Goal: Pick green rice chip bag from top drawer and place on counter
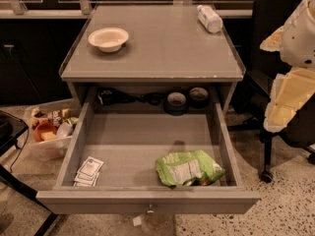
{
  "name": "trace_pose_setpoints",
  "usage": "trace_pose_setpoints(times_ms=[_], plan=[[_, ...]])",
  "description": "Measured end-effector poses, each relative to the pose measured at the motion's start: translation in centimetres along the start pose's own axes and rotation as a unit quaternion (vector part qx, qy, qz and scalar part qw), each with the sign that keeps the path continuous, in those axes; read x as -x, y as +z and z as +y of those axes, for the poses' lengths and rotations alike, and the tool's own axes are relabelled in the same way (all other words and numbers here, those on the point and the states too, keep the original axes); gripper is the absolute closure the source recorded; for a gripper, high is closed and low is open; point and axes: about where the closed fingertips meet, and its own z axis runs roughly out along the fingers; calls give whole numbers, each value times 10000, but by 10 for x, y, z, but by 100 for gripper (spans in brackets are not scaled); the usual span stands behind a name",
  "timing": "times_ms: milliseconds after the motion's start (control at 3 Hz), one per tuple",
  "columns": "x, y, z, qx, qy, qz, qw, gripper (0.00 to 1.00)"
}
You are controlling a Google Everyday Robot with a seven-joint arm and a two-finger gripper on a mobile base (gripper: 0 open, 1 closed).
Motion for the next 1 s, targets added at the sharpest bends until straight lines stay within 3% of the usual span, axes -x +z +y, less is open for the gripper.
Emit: trace_pose_setpoints(times_ms=[667,1000], plan=[[-1,11,-3,-13,-6,-80,10000,0],[-5,48,-1,31,-122,-420,9990,0]])
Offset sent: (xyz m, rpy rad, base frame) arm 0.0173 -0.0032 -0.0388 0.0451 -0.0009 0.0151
